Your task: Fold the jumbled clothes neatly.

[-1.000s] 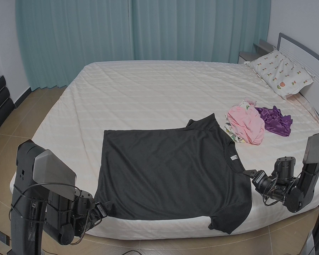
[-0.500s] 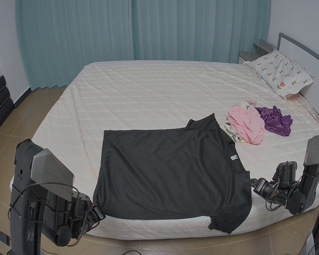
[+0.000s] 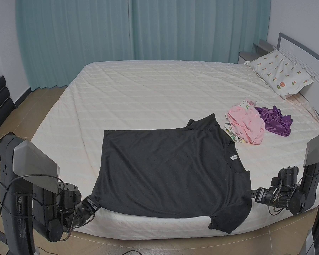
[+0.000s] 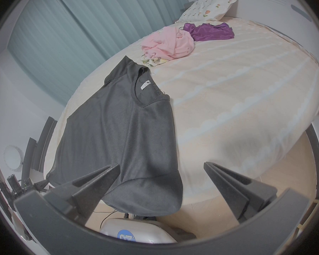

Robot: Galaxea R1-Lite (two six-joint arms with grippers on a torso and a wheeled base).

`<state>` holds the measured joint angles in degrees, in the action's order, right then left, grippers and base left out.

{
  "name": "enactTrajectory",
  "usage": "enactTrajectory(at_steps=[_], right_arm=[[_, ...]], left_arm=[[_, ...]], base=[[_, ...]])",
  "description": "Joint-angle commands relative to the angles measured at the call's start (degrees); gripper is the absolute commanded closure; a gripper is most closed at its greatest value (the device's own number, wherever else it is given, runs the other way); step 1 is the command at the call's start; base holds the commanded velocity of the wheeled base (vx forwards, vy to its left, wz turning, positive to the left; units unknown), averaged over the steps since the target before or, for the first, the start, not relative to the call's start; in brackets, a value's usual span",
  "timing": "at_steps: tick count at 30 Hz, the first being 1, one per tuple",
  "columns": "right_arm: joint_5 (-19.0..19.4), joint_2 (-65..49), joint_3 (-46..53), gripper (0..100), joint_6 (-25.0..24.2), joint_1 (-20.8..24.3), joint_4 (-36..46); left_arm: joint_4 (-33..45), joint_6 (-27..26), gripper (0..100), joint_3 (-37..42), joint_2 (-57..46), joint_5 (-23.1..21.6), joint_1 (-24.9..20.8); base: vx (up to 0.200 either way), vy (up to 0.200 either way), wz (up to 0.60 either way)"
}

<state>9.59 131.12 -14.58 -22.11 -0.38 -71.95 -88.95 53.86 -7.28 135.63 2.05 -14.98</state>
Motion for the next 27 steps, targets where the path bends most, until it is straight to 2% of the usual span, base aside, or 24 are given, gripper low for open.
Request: enactTrajectory(at_steps=[1, 6, 9, 14, 15, 18, 27], right_arm=[[1.1, 3.0, -3.1, 0, 0.1, -0.4, 1.4], [2.4, 3.4, -6.7, 0, 0.1, -0.3, 5.9], [3.6, 3.9, -8.0, 0, 0.1, 0.0, 6.5], [3.6, 5.8, -9.9, 0, 0.3, 0.7, 7.0], [3.6, 5.8, -9.9, 100, 0.3, 0.7, 7.0], [3.5, 6.3, -11.5, 100, 0.8, 0.7, 6.8], [3.7, 5.0, -20.8, 100, -2.1, -0.2, 6.6]], left_arm=[[-1.0, 0.3, 100, 0.1, -0.5, -0.1, 0.7], [-1.0, 0.6, 100, 0.0, -0.5, -0.1, 0.7], [-1.0, 0.6, 100, -0.1, -0.5, 0.0, 0.7], [-1.0, 0.6, 100, -0.1, -0.5, 0.0, 0.7], [-1.0, 0.6, 100, -0.1, -0.5, 0.0, 0.7], [-1.0, 0.6, 100, -0.1, -0.5, 0.0, 0.7], [-1.0, 0.5, 100, -1.2, -0.5, 0.8, 0.7]], base=[[0.0, 0.0, 0.0], [0.0, 0.0, 0.0], [0.0, 0.0, 0.0], [0.0, 0.0, 0.0], [0.0, 0.0, 0.0], [0.0, 0.0, 0.0], [0.0, 0.0, 0.0]])
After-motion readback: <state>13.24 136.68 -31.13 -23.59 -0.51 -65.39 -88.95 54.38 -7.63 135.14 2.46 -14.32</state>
